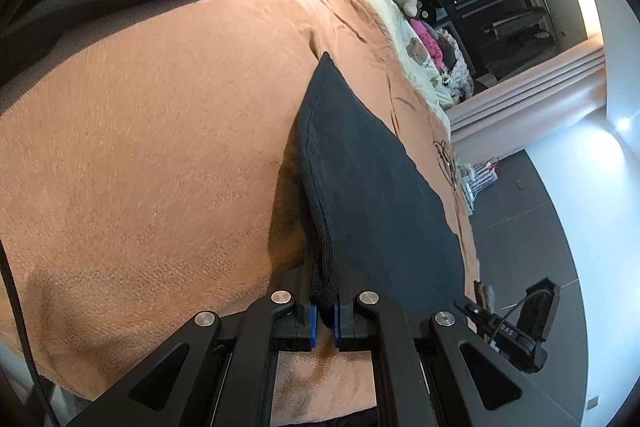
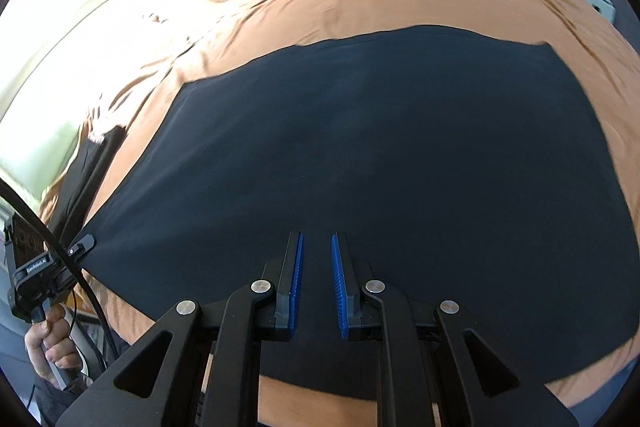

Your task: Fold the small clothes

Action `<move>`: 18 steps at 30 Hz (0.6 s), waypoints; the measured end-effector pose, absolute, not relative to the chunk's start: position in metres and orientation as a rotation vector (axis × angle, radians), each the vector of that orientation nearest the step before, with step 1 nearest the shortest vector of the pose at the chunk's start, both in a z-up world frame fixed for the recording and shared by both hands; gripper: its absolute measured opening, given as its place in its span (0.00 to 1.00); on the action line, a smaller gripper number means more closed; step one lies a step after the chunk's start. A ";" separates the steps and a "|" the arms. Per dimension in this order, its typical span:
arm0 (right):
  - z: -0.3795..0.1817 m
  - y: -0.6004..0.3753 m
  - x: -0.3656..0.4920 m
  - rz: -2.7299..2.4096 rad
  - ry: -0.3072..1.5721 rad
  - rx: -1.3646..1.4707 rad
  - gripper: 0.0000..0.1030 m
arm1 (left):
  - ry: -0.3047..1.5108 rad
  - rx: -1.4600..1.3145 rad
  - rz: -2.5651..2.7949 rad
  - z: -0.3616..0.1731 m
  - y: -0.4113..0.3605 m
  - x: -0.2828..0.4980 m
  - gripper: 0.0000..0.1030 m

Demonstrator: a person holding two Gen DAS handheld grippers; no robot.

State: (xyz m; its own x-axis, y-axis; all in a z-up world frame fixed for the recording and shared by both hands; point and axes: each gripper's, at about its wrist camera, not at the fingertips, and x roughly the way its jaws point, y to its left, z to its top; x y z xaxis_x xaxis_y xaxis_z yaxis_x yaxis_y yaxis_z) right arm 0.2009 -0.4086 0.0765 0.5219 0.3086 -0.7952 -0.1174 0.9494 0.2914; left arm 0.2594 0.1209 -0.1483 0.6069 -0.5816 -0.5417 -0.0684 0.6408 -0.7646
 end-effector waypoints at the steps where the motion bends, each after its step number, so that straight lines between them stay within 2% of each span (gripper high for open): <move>1: 0.074 -0.406 0.207 0.264 0.993 0.203 0.11 | 0.884 -0.847 -0.344 -0.149 0.121 0.259 0.05; 10: 0.038 -0.391 0.241 0.261 1.110 0.124 0.11 | 0.882 -0.887 -0.368 -0.140 0.122 0.262 0.05; 18: 0.034 -0.386 0.219 0.336 1.122 0.103 0.11 | 0.842 -0.867 -0.426 -0.097 0.105 0.271 0.05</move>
State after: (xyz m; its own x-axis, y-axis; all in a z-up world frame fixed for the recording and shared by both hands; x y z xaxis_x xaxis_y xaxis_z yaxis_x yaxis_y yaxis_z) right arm 0.2187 -0.3864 0.0341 0.3892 0.3153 -0.8655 -0.2124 0.9450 0.2488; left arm 0.2715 0.1053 -0.0969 0.6124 -0.6366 -0.4687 0.0012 0.5937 -0.8047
